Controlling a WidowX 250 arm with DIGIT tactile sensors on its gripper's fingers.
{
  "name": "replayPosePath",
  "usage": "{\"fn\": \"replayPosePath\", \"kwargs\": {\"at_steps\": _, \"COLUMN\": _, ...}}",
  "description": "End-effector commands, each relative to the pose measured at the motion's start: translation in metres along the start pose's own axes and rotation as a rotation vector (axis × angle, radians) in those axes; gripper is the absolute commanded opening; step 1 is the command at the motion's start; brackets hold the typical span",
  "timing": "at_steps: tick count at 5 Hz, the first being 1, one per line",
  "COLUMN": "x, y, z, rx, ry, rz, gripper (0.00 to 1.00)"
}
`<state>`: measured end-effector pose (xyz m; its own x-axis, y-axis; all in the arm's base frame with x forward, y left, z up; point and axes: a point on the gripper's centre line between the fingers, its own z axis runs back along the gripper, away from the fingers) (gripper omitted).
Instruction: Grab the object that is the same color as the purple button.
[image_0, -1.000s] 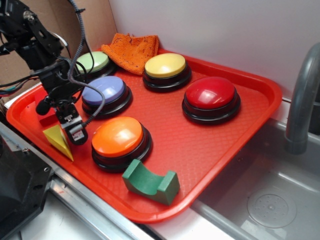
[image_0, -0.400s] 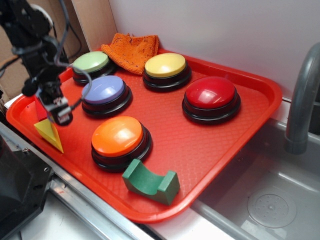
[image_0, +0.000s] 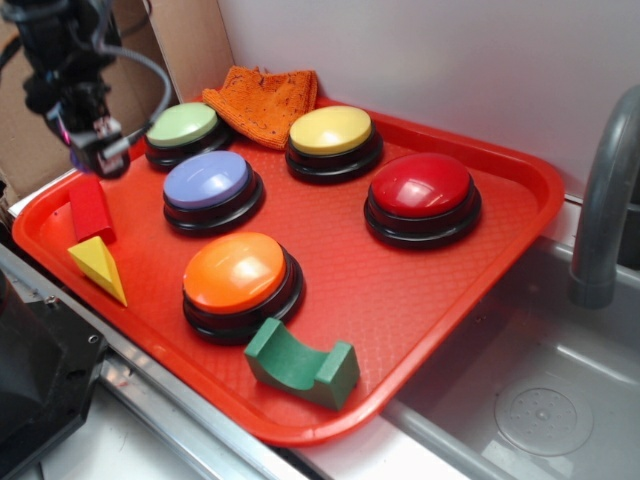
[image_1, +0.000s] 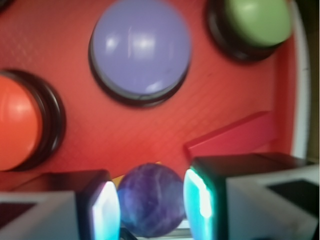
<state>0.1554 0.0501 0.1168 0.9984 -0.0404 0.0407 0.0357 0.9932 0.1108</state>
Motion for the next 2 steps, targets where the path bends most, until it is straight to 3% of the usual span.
{"fn": "replayPosePath", "kwargs": {"at_steps": 1, "x": 0.0151, "y": 0.0048, "z": 0.0496, "rx": 0.069, "ry": -0.068, "rz": 0.091, "gripper": 0.0}}
{"fn": "replayPosePath", "kwargs": {"at_steps": 2, "x": 0.0177, "y": 0.0052, "z": 0.0434, "rx": 0.085, "ry": -0.023, "rz": 0.123, "gripper": 0.0}}
